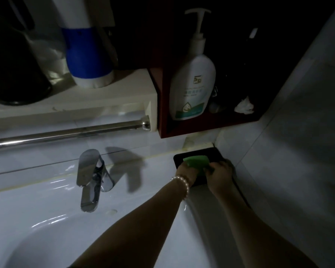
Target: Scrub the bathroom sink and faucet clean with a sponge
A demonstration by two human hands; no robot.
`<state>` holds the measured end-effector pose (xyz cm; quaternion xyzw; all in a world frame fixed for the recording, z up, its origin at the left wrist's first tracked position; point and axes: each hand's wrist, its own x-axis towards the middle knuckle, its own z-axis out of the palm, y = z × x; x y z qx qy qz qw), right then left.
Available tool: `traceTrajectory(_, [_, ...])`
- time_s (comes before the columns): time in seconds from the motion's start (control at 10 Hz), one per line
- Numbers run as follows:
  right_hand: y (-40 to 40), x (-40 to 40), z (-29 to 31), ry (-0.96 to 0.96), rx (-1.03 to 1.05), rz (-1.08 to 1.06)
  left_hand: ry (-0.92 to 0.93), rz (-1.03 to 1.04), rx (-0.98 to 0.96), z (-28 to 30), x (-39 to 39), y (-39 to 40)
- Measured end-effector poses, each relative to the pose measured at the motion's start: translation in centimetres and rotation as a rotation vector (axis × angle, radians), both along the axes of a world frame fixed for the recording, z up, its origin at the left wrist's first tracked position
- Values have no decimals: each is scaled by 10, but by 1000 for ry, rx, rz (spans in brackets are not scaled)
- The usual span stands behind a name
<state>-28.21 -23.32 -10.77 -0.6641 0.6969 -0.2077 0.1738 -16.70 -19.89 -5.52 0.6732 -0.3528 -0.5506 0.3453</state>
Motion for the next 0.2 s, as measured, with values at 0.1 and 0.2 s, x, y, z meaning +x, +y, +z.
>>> traceTrajectory(0.1, [25, 5, 13, -119, -176, -44, -10, 79, -70, 15, 16, 27])
traceTrajectory(0.2, [70, 12, 26, -304, -321, 14, 123, 30, -22, 31, 40, 78])
